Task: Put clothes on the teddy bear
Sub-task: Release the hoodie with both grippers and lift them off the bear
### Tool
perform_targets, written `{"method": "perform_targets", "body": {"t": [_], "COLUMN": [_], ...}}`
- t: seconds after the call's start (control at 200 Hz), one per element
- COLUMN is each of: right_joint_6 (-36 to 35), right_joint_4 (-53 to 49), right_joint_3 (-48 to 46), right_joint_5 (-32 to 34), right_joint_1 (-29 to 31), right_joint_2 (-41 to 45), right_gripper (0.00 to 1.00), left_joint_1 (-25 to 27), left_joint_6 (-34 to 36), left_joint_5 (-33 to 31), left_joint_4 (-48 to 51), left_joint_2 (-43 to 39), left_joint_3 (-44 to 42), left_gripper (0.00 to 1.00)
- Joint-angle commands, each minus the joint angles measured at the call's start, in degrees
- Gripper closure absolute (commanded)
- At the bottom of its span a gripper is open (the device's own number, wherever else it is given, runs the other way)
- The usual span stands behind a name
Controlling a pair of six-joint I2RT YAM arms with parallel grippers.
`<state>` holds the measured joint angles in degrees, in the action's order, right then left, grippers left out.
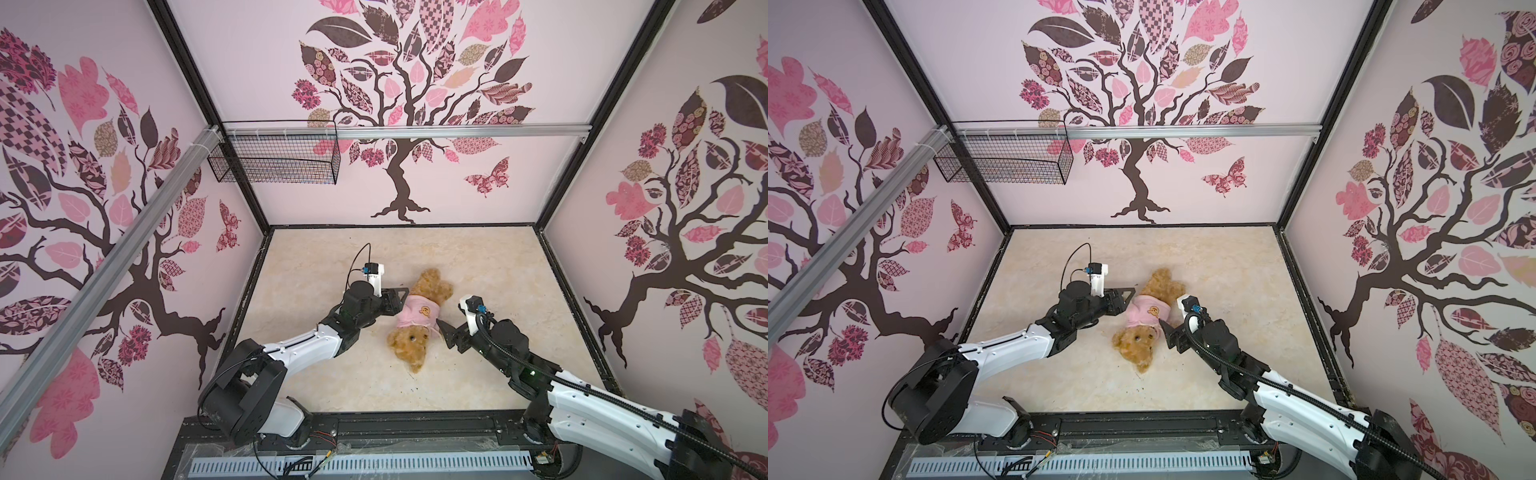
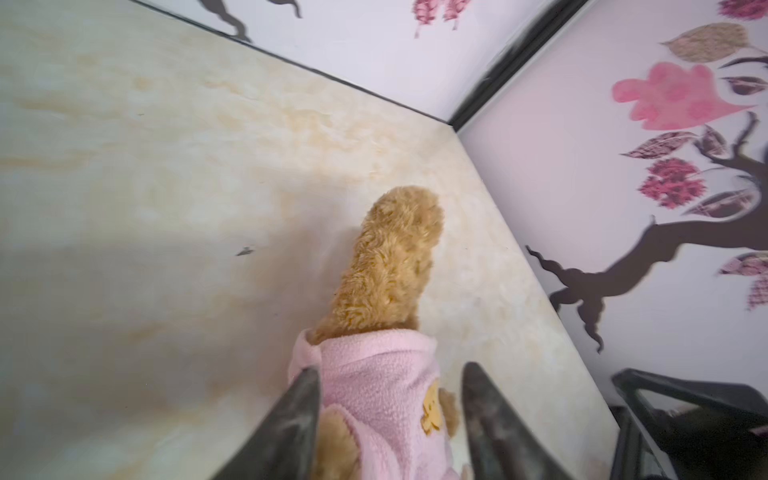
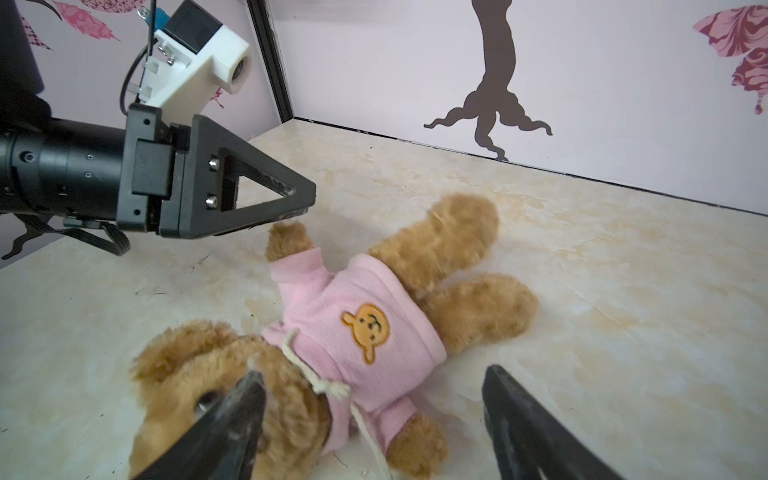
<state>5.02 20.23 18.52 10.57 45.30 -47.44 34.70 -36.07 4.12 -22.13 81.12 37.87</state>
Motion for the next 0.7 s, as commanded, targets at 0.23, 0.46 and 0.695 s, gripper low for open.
{"method": "perform_targets", "body": {"t": [0.23,0.46,0.695], "right_joint_6": [7.2,9.6,16.8], "right_joint_4": [2.8,3.7,12.2], "right_joint_3": [5.3,9.5,10.9], "right_joint_5": [-9.7,-14.0,-17.0], "right_joint_1": [-0.1,-0.1,7.2], "right_joint_2": [-12.2,-27.4,-37.0], "right_gripper": [0.22,0.52,0.66], "left_joint_1": [-0.4,4.2,6.3], "left_joint_6": [-2.0,-16.9,-15.9], "left_joint_5": [-16.8,-9.2,-18.8], "left_joint_4": [23.6,32.8,41.7], "left_joint_2": [-20.8,-33.8,-43.9], "left_joint_3": [-5.1,-14.0,-17.4], "left_gripper": [0.21,0.24,0.25]}}
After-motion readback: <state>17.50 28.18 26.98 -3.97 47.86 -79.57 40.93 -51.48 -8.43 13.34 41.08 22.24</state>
